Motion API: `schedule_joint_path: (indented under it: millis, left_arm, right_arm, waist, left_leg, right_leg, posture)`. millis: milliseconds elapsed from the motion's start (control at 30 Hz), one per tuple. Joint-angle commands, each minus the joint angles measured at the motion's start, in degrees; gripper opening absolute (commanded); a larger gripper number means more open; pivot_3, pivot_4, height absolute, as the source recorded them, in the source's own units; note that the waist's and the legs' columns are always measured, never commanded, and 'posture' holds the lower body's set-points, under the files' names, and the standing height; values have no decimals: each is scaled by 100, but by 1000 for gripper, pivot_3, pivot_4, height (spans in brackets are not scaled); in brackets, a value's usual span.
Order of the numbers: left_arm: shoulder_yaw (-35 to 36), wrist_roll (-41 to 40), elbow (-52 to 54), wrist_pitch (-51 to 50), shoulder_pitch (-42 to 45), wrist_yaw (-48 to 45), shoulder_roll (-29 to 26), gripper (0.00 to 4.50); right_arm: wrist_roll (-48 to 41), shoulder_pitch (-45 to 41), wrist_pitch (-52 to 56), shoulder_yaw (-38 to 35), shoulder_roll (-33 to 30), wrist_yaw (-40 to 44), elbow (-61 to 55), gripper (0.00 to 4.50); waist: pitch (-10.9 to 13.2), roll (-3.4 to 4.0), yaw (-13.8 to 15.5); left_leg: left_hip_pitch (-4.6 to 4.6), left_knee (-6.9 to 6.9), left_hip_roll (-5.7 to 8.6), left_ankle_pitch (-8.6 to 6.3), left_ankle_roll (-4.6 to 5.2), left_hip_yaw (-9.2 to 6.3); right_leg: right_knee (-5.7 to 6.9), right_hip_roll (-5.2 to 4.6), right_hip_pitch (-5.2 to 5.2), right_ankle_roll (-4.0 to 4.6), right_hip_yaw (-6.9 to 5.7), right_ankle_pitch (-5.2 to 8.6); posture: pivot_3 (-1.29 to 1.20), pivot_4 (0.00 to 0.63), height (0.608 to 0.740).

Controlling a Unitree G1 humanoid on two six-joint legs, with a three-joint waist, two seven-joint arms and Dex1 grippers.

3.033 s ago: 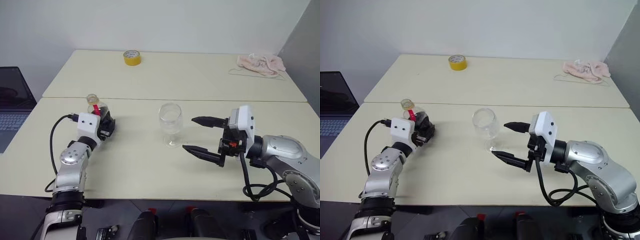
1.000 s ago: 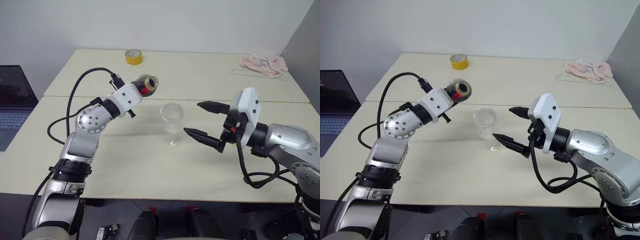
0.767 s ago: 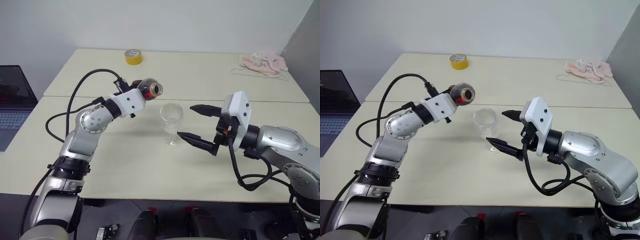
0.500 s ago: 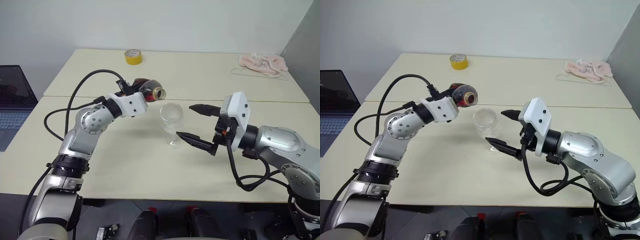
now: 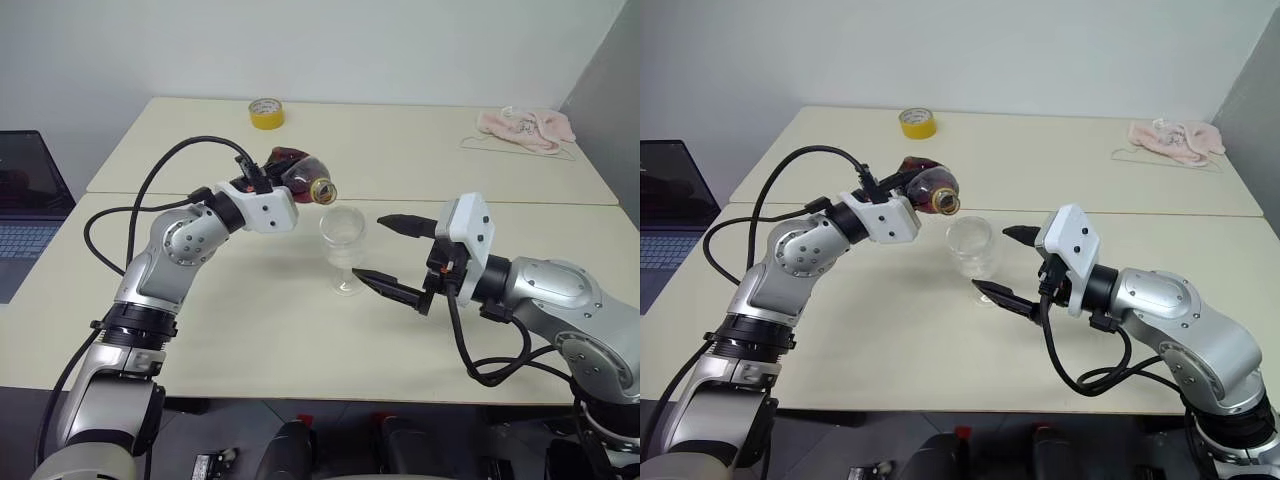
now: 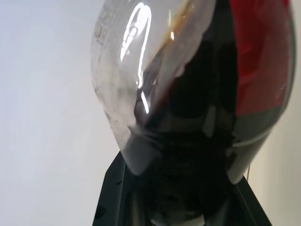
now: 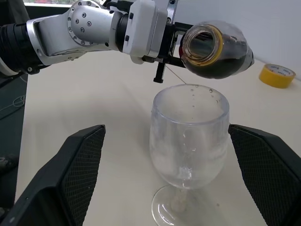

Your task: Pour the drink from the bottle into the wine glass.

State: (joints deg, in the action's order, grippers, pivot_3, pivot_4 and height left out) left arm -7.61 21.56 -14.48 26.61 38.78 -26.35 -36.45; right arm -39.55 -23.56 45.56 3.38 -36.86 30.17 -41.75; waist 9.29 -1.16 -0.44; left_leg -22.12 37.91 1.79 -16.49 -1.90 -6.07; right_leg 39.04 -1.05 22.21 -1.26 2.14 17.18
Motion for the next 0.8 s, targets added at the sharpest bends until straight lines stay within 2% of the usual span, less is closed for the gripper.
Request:
schedule_joint_path:
  millis: [33, 800]
  left_arm:
    - [53, 60, 80, 193, 236, 180, -80, 746]
    - [-20, 654, -144, 667, 476, 671, -197, 743]
  right_arm:
    - [-37, -64, -51, -83, 39, 11, -120, 4500]
    - [-49, -257, 175, -36, 165, -40, -145, 4500]
  waist:
    - [0, 0, 0]
    - [0, 0, -3]
  left_leg:
    - [0, 0, 0, 0, 0, 0]
    - [0, 1, 0, 0, 0, 1]
  right_leg:
    - [0, 0, 0, 0, 0, 0]
    - [3, 0, 1, 0, 0, 0]
  posture:
    - [0, 150, 740]
    - [0, 150, 740]
